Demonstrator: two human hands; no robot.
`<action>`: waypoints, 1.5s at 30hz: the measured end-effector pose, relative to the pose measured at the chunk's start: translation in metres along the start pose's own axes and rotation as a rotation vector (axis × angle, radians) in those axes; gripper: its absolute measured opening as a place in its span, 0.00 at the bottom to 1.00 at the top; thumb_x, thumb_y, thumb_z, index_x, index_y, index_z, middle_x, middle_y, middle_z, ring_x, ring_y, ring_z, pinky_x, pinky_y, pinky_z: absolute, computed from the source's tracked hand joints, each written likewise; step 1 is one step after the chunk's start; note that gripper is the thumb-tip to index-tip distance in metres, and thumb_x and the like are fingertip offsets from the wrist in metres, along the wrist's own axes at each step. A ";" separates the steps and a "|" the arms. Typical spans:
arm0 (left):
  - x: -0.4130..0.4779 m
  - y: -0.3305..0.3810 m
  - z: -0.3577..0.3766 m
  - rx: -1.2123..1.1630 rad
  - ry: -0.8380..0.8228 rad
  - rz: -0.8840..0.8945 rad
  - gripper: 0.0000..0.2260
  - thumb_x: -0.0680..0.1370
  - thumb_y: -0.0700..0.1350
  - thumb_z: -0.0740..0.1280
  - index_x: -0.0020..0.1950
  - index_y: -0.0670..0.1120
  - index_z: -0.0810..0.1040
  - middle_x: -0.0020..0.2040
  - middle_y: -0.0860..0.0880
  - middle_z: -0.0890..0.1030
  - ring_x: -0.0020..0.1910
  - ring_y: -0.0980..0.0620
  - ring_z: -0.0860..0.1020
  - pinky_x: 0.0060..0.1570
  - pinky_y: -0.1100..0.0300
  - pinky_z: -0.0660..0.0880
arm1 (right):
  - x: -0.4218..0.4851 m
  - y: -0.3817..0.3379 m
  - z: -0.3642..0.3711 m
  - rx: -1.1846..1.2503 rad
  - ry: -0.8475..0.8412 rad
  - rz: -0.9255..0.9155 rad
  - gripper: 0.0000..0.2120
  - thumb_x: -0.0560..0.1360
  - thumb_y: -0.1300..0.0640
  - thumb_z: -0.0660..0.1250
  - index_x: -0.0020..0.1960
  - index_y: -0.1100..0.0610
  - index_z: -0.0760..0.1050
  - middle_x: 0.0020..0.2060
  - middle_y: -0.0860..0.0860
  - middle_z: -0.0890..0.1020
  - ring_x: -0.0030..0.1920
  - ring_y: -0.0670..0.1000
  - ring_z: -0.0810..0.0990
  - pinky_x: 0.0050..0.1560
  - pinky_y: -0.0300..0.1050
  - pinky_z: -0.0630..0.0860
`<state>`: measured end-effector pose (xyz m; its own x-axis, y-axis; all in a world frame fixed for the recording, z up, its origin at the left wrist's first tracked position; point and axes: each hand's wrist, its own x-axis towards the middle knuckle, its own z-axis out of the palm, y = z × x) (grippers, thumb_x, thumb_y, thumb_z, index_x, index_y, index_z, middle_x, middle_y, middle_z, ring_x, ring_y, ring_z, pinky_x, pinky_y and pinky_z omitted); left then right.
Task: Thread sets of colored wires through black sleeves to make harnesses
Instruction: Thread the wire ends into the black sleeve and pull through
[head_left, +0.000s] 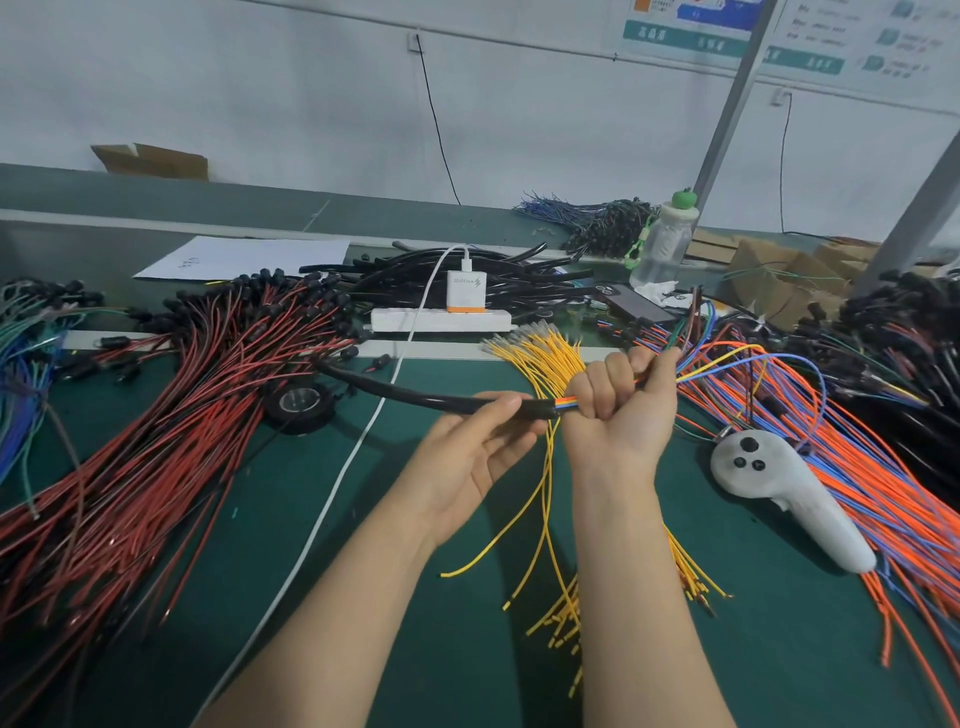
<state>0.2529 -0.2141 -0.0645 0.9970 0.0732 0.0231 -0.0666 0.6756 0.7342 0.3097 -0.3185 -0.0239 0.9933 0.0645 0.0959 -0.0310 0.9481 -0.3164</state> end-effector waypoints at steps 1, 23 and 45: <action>0.000 0.001 -0.001 -0.002 0.018 -0.007 0.05 0.76 0.39 0.64 0.45 0.40 0.79 0.41 0.43 0.84 0.38 0.52 0.83 0.36 0.67 0.79 | 0.000 -0.001 0.001 -0.019 0.001 0.006 0.22 0.83 0.45 0.50 0.33 0.54 0.60 0.18 0.45 0.56 0.23 0.47 0.46 0.17 0.35 0.49; -0.001 0.003 -0.003 0.069 0.030 -0.087 0.05 0.79 0.39 0.63 0.51 0.40 0.77 0.46 0.39 0.84 0.41 0.50 0.84 0.35 0.66 0.79 | 0.003 -0.005 -0.004 -0.043 0.003 -0.012 0.22 0.83 0.45 0.50 0.33 0.54 0.61 0.18 0.45 0.56 0.17 0.43 0.53 0.18 0.35 0.50; -0.001 0.029 -0.004 0.276 0.169 0.334 0.11 0.81 0.41 0.59 0.43 0.42 0.79 0.24 0.53 0.71 0.20 0.60 0.65 0.19 0.71 0.60 | -0.003 0.038 -0.002 -0.364 -0.077 0.305 0.14 0.80 0.46 0.57 0.49 0.52 0.78 0.31 0.47 0.75 0.23 0.44 0.64 0.25 0.36 0.57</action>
<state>0.2494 -0.1915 -0.0457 0.9009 0.3876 0.1952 -0.3479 0.3761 0.8588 0.3059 -0.2829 -0.0382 0.9334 0.3585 0.0127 -0.2649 0.7127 -0.6496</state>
